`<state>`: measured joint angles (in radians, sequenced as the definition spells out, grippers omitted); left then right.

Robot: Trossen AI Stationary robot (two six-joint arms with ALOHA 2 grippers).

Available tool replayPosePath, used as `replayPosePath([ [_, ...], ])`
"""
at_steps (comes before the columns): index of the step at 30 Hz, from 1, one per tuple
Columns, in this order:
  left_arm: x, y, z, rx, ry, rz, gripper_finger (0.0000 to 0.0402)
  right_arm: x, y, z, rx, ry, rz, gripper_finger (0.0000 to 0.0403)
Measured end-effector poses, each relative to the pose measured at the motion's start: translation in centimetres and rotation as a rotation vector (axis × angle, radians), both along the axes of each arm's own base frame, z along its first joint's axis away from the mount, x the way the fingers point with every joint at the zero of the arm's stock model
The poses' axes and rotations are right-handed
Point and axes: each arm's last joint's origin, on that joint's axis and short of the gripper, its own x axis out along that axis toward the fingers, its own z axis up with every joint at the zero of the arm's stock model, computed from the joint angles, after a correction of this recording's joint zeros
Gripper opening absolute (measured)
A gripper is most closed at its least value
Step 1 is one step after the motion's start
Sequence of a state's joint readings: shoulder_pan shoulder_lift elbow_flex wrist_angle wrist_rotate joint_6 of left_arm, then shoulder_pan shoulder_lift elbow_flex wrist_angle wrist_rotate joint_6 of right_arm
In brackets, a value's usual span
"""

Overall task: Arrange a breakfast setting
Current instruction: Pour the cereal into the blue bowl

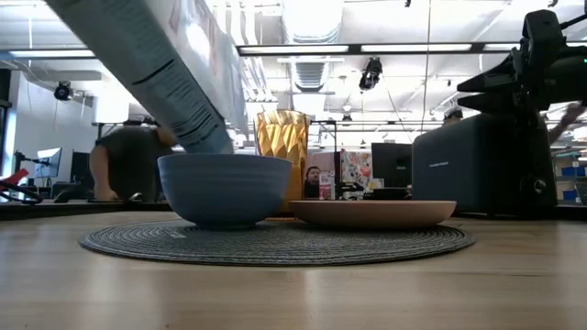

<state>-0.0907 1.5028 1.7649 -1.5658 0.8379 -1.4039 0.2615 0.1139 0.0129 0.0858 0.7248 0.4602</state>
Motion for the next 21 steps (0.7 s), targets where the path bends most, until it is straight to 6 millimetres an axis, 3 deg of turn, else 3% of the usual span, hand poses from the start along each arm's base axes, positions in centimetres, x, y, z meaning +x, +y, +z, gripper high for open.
replayPosePath([
  [21,-2.2,-6.6,-0.7,0.391,-0.066,-0.17,0.0103,0.0,0.0,0.0,0.0,0.0,0.0,0.0123],
])
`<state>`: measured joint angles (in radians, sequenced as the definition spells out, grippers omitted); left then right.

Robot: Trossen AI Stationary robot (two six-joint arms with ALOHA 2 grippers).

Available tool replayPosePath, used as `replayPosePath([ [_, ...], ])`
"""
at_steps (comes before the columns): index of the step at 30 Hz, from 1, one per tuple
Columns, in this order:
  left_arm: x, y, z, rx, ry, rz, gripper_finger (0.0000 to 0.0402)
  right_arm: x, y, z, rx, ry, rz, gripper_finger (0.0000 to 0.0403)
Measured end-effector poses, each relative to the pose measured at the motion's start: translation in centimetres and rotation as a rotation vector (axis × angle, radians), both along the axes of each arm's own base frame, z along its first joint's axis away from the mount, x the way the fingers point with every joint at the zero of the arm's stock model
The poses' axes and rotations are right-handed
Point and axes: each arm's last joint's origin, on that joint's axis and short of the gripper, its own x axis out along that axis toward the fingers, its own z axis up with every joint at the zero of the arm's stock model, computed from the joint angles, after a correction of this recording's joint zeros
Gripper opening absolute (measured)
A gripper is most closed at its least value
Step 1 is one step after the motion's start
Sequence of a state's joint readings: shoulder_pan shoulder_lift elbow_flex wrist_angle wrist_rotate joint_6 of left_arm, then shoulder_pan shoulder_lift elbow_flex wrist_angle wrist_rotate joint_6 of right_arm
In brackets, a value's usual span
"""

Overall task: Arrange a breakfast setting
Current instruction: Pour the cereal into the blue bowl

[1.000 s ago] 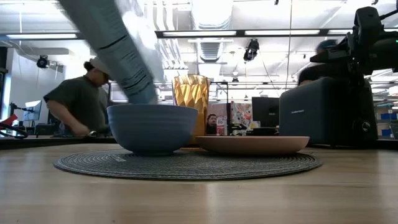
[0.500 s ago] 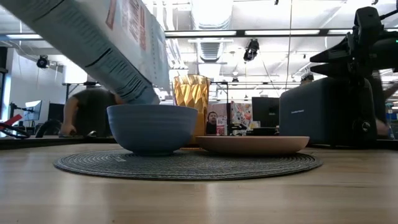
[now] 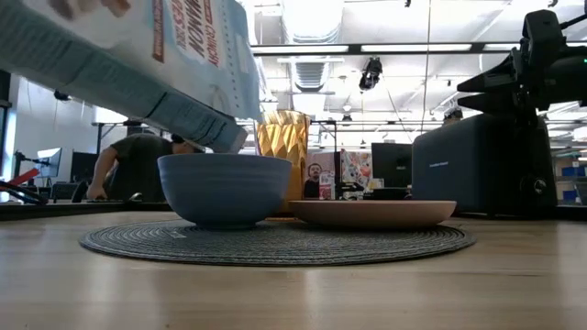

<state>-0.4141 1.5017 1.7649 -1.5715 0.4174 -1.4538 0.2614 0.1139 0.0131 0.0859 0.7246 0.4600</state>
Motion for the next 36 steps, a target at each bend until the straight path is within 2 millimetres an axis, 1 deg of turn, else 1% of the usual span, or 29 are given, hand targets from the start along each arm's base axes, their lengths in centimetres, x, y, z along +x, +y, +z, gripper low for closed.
replayPosePath([
  [6,-0.8,-2.2,-0.3,0.083,-0.013,-0.013,0.0103,0.0,0.0,0.0,0.0,0.0,0.0,0.0123],
  [17,-2.2,-6.7,-1.9,0.354,-0.104,-0.036,0.0103,0.0,0.0,0.0,0.0,0.0,0.0,0.0123],
  [21,-2.9,-8.1,-2.2,0.413,-0.133,-0.015,0.0103,0.0,0.0,0.0,0.0,0.0,-0.001,0.0123],
  [25,-3.9,-9.6,-2.7,0.502,-0.208,0.039,0.0103,0.0,0.0,0.0,0.0,0.0,0.0,0.0123],
  [30,-5.3,-10.8,-4.3,0.61,-0.271,0.116,0.0103,0.0,0.0,0.0,0.0,0.0,0.0,0.0123],
  [36,-6.7,-11.3,-7.5,0.703,-0.234,0.162,0.0103,0.0,0.0,0.0,0.0,0.0,0.0,0.0123],
])
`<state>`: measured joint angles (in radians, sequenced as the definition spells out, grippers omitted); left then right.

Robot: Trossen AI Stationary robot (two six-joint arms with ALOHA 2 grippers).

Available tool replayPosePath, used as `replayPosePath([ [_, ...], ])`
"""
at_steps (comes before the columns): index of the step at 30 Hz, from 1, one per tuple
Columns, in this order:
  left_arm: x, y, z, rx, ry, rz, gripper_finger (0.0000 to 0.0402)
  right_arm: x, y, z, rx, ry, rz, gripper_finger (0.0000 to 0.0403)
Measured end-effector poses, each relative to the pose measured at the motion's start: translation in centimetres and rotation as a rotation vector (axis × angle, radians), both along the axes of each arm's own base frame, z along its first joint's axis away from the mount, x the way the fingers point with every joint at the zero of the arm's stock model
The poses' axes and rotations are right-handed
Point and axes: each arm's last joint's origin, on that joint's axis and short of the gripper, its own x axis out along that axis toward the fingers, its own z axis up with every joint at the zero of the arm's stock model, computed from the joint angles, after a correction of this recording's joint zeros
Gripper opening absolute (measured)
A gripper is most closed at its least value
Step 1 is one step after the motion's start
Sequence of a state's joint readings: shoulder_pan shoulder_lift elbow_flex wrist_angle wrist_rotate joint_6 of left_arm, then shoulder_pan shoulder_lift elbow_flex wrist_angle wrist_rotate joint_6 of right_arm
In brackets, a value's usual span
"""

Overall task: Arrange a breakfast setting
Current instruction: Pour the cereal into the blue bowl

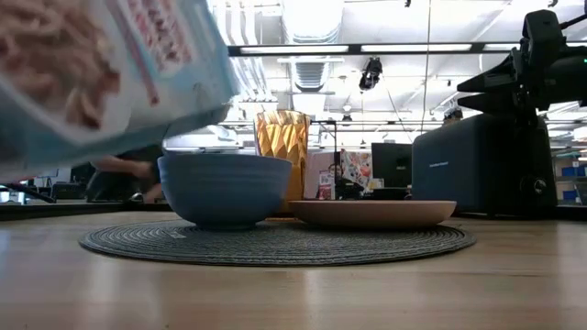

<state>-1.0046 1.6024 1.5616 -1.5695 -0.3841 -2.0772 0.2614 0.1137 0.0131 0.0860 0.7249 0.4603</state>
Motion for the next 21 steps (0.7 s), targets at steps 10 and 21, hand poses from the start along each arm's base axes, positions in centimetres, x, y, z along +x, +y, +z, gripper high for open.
replayPosePath([
  [10,-1.8,0.8,-4.7,0.187,-0.093,0.108,0.0103,0.0,0.0,0.0,0.0,0.0,0.0,0.0123],
  [21,-2.5,2.7,-8.2,0.363,-0.147,0.117,0.0103,0.0,0.0,0.0,0.0,0.0,0.0,0.0123],
])
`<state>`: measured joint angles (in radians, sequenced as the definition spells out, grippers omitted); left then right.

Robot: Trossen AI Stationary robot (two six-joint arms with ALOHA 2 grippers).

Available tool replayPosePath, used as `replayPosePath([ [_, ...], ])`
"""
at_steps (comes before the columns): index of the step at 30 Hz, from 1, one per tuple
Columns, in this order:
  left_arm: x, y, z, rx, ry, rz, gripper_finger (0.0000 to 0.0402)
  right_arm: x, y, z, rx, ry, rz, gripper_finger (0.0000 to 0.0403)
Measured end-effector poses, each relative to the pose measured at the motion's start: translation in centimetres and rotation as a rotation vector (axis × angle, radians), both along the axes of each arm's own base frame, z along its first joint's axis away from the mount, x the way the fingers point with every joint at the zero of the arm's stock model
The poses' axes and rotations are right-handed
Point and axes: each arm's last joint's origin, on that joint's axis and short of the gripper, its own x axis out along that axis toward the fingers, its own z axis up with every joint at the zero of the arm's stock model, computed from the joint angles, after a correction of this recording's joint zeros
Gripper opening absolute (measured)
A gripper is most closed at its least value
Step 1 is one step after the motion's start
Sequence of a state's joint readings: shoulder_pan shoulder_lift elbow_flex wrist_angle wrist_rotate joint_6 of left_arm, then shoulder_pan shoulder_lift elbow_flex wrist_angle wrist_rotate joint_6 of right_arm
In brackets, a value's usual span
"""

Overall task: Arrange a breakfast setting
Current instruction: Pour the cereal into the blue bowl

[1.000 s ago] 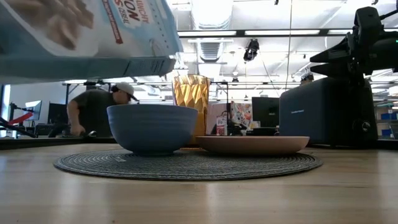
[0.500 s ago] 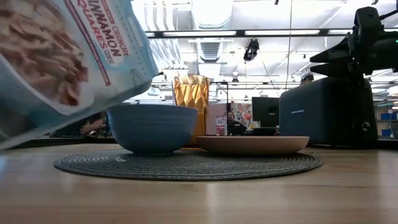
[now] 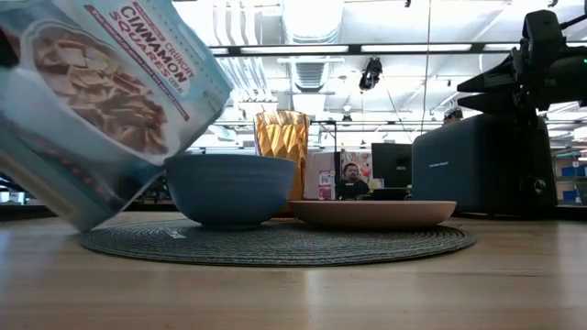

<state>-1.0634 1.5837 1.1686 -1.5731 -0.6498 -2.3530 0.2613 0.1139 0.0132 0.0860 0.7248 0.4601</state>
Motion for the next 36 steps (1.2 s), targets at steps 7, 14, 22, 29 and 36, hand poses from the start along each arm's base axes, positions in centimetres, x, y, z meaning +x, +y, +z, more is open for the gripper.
replayPosePath([
  [7,-0.2,0.3,-0.5,0.013,0.011,0.01,0.0103,0.0,0.0,0.0,0.0,0.0,0.0,0.0123],
  [14,-0.4,0.7,-2.5,0.092,0.054,0.024,0.0103,0.0,0.0,0.0,0.0,0.0,0.0,0.0123],
  [22,-0.5,2.1,-5.2,0.181,0.149,0.086,0.0103,0.0,0.0,0.0,0.0,0.0,0.0,0.0123],
  [29,0.4,3.6,-6.2,0.24,0.172,0.154,0.0103,0.0,0.0,0.0,0.0,0.0,0.0,0.0123],
  [36,1.9,3.6,-6.9,0.243,0.18,0.208,0.0103,0.0,0.0,0.0,0.0,0.0,0.0,0.0123],
])
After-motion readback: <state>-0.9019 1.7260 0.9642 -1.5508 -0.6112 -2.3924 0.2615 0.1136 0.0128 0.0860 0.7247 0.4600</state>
